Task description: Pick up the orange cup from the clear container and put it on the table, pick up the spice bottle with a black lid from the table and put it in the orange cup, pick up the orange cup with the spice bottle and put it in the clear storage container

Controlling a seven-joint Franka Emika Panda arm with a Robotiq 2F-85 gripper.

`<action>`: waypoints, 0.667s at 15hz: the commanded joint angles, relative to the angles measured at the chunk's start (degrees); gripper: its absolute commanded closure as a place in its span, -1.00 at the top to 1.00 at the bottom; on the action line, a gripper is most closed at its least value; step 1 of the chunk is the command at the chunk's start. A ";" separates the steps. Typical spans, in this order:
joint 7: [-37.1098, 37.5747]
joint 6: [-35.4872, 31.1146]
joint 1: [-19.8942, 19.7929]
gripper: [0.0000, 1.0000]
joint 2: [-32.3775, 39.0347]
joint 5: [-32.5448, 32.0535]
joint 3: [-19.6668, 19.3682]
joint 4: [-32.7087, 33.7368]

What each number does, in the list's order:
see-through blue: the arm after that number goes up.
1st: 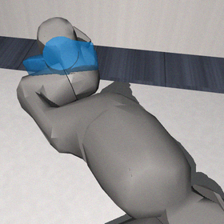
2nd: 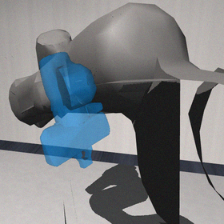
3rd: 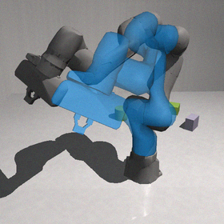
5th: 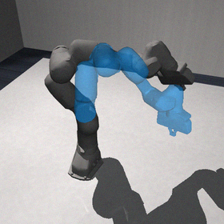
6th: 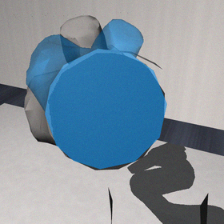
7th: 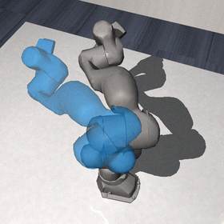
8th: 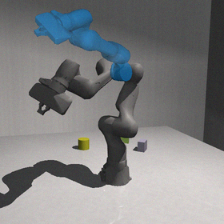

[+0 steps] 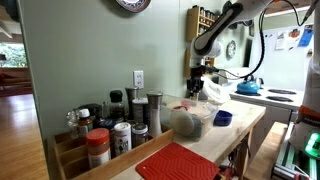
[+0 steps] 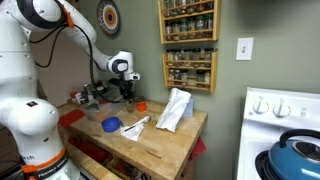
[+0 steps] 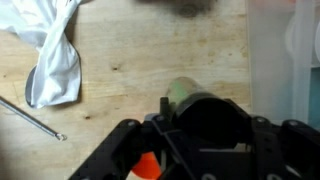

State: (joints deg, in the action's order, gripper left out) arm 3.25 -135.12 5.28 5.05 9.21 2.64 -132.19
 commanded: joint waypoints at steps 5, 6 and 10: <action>0.34 6.06 -0.26 -0.41 2.25 -4.61 0.66 12.29; 0.77 5.61 -0.23 -0.41 3.48 -5.22 0.63 13.19; 2.31 6.53 -0.34 -0.41 6.59 -8.87 -0.25 14.84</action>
State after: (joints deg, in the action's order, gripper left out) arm 3.72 -129.53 5.26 8.80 3.54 2.79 -119.36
